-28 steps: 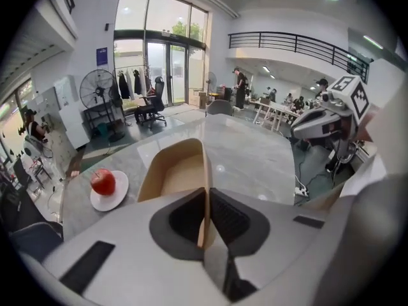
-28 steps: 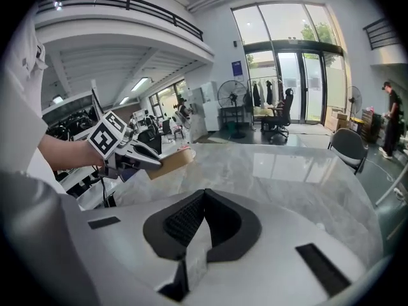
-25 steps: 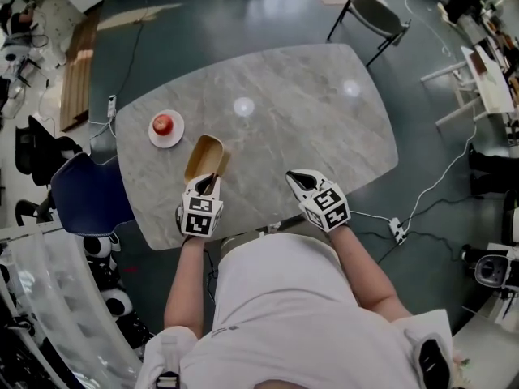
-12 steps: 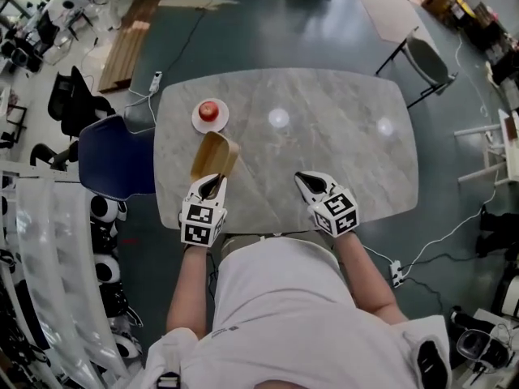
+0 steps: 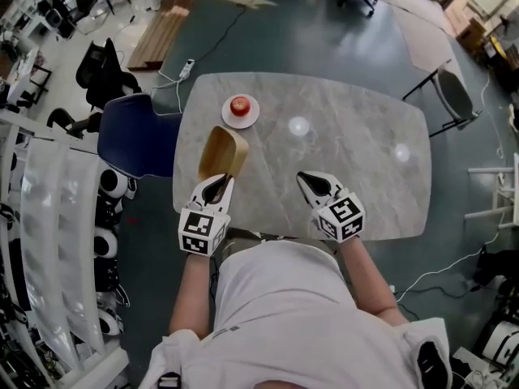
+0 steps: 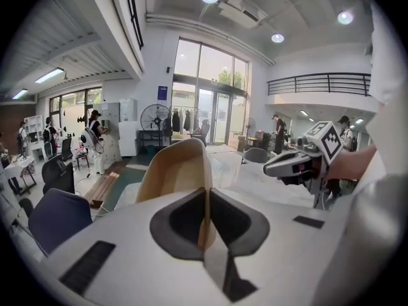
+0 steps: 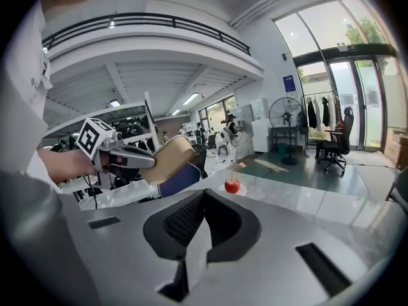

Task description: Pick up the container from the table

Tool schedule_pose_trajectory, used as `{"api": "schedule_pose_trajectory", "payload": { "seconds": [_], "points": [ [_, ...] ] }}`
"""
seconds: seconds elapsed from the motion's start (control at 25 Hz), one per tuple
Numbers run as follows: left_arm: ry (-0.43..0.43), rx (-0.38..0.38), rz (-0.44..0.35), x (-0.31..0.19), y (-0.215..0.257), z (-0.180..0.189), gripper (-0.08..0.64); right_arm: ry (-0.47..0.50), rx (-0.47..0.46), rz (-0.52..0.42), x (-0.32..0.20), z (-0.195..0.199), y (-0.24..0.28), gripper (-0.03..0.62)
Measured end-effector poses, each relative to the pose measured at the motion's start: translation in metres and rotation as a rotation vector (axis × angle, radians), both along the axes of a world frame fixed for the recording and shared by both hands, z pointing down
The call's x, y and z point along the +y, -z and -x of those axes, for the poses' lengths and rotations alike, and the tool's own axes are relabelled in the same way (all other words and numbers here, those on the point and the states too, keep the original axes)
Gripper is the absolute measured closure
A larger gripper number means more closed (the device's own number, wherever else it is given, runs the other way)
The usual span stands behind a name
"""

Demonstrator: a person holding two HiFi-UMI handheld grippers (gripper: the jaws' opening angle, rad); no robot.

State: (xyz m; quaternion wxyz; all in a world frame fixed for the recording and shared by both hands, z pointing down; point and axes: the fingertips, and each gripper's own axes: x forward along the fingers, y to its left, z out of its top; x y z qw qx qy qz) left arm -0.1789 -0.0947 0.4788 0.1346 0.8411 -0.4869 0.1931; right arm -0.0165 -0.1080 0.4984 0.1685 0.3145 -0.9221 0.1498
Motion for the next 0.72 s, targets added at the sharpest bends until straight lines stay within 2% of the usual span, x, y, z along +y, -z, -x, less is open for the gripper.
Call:
{"api": "schedule_pose_trajectory", "payload": {
  "seconds": [0.4,0.72],
  "points": [
    [0.105,0.065,-0.094,0.008,0.025,0.028,0.537,0.076,-0.051,-0.066,-0.005,0.033,0.023,0.581],
    [0.128,0.094,-0.154,0.007,0.038,0.035,0.537,0.074,-0.053,-0.125,-0.005,0.039,0.034,0.581]
  ]
}}
